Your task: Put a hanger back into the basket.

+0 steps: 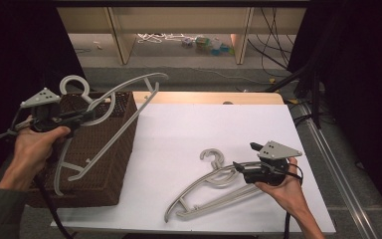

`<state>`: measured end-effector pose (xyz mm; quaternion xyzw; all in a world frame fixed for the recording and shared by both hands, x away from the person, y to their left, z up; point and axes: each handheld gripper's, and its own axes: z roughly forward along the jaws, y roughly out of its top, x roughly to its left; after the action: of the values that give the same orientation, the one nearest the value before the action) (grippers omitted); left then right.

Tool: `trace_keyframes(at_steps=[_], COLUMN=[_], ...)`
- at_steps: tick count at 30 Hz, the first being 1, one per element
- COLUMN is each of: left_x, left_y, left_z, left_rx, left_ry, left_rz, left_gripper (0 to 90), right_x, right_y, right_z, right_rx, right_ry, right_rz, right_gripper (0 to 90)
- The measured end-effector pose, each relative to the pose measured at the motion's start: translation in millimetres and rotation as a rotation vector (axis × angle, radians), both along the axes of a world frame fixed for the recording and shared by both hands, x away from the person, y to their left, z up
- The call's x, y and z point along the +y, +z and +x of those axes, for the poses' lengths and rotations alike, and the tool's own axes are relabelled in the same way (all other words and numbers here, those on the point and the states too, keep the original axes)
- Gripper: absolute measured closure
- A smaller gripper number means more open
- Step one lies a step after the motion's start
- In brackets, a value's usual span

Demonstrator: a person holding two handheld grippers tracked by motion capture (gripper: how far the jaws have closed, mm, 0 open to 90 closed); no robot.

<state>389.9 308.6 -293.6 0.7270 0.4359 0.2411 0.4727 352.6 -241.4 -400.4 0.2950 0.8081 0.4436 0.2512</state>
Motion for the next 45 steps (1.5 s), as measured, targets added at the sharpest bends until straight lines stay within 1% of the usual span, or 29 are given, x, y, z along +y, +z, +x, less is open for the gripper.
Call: trace_keyframes(at_steps=[1,4,5,6,7,8,10,11,12,15,17,18,21,30,32,35,37,39,40,41,45], left_x=[0.0,10.7,15.8,15.8,22.1,22.1,29.5,35.8,35.8,42.1,45.7,47.4,51.9,63.7,67.9,74.9,78.7,82.3,83.5,85.6,89.6], left_y=[0.0,-0.9,-2.0,-2.0,-3.4,-3.4,-6.4,-9.7,-9.7,-13.4,-15.0,-15.3,-17.0,-21.8,-22.4,-25.3,-27.0,-28.8,-29.2,-30.9,-33.3], left_z=[0.0,2.2,3.5,3.5,6.8,6.8,10.5,13.2,13.2,15.6,16.4,16.6,17.3,18.7,19.5,20.1,19.7,19.7,19.7,20.0,22.0], left_rx=[0.000,-0.017,-0.016,-0.016,-0.023,-0.023,-0.019,-0.014,-0.014,-0.013,-0.013,-0.012,-0.015,-0.015,-0.027,-0.052,-0.060,-0.052,-0.051,-0.042,-0.028], left_ry=[0.000,0.009,0.024,0.024,0.036,0.036,0.050,0.063,0.063,0.076,0.074,0.075,0.077,0.089,0.090,0.079,0.077,0.093,0.094,0.097,0.108], left_rz=[0.000,0.011,0.025,0.025,0.061,0.061,0.078,0.089,0.089,0.111,0.115,0.116,0.117,0.137,0.149,0.145,0.154,0.153,0.160,0.160,0.167], left_gripper=[81.7,81.7,81.7,81.7,81.7,81.7,81.7,81.7,81.7,81.7,81.7,81.7,81.7,81.7,81.7,81.7,81.7,81.7,81.7,81.7,81.7], right_x=[0.0,0.0,0.0,0.0,0.3,0.3,0.4,0.6,0.6,0.5,0.2,0.6,-0.3,0.1,0.1,-0.3,-0.5,0.1,-0.6,-0.3,0.0], right_y=[0.0,-0.4,-0.6,-0.6,-0.8,-0.8,-1.4,-2.2,-2.2,-2.6,-2.6,-3.4,-4.0,-5.9,-6.1,-6.3,-6.4,-7.4,-7.1,-8.0,-9.1], right_z=[0.0,-0.9,-1.3,-1.3,-1.3,-1.3,-1.2,-1.3,-1.3,-1.5,-1.7,-1.4,-1.7,-1.6,-1.4,-1.2,-1.2,-0.7,-0.8,-0.7,-0.6], right_rx=[0.000,-0.002,-0.002,-0.002,0.003,0.003,0.004,0.007,0.007,0.007,0.004,-0.005,0.015,0.017,0.016,0.017,0.017,0.009,0.019,0.026,0.027], right_ry=[0.000,0.005,0.002,0.002,0.002,0.002,0.003,0.004,0.004,0.002,0.002,0.000,0.002,0.005,0.005,0.003,0.002,-0.002,-0.001,-0.001,0.000], right_rz=[0.000,-0.001,-0.002,-0.002,0.000,0.000,0.003,0.003,0.003,0.003,0.003,0.008,0.004,0.002,0.002,0.002,0.004,0.010,0.002,0.004,0.002], right_gripper=[17.6,17.6,17.6,17.6,17.6,17.6,17.6,17.6,17.6,17.6,17.6,17.7,17.7,17.7,17.7,17.8,17.8,17.8,17.8,17.8,17.8])
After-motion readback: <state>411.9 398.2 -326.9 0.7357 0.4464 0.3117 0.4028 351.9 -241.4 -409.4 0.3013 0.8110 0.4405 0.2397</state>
